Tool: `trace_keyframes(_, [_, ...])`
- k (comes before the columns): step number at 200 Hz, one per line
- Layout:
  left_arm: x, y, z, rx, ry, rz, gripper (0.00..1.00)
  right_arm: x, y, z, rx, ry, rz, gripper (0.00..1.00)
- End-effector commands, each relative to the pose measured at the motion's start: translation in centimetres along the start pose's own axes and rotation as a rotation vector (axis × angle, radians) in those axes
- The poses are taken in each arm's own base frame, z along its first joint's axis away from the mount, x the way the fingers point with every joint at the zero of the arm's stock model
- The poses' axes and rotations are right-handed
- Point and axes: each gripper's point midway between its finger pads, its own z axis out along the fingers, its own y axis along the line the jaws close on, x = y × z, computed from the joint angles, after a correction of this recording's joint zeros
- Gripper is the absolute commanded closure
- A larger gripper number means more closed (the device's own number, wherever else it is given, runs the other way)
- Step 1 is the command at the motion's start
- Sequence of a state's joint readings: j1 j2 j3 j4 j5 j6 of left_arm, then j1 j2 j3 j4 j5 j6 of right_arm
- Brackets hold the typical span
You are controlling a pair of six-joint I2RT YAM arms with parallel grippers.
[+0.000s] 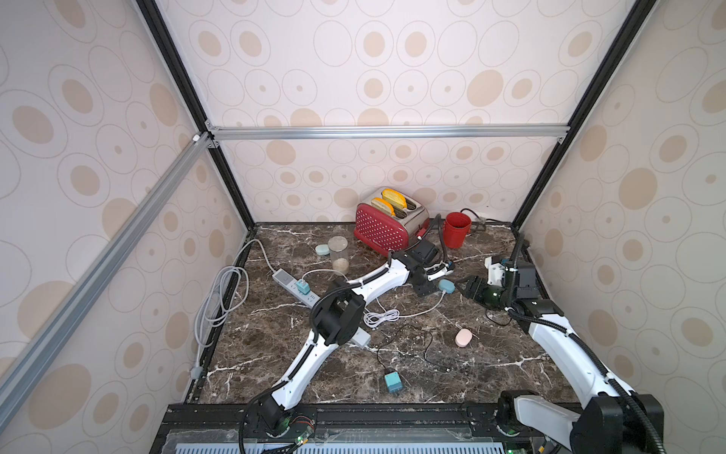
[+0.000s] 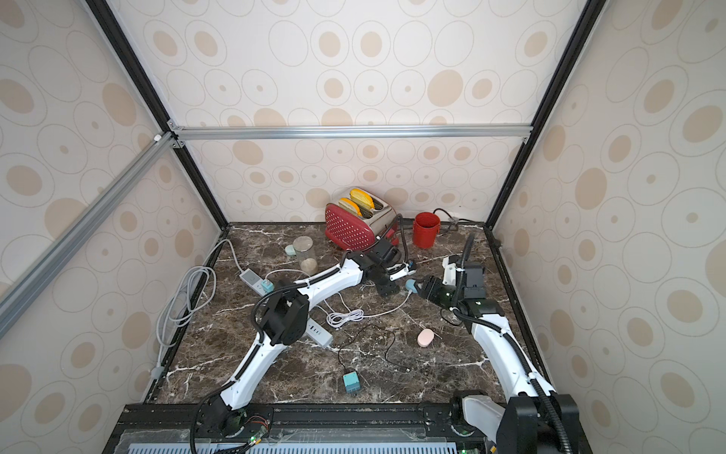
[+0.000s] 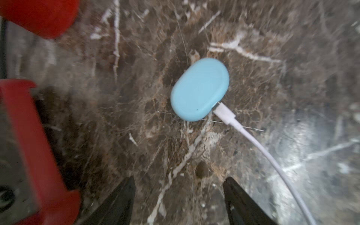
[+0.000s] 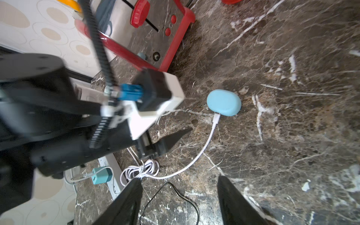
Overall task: Charge the bluetooth headset
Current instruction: Place the bluetooth headset at the center of the board.
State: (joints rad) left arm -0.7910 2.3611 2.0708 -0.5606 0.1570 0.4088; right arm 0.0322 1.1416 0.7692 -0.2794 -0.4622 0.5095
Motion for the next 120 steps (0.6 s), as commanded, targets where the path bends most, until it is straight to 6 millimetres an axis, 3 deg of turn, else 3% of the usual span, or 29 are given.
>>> trace_keyframes(1, [-3.7,3.7,-7.7,-0.136,-0.191,-0.161,0.26,0.8,1.8,0.5,-0.097,0.062,-0.046,0.40])
trace_keyframes(19, [-1.8,4.5,-11.4,-0.197,-0.210,-0.300,0.27,1.7,3.7,1.5,-0.142,0.116,-0.133,0.46])
trace_keyframes(48, [2.6,3.8,-16.2,-0.282,-0.187,-0.417,0.26,4.6,7.7,4.8,-0.243,0.252,-0.310,0.50])
trace_keyframes(80, [9.4,3.4,-19.4,-0.343,-0.112,-0.641,0.29,7.1,11.7,9.3,-0.336,0.315,-0.454,0.51])
trace_keyframes(120, [16.0,1.8,-22.7,-0.423,-0.091,-0.807,0.29,8.7,14.0,15.1,-0.368,0.351,-0.535,0.53])
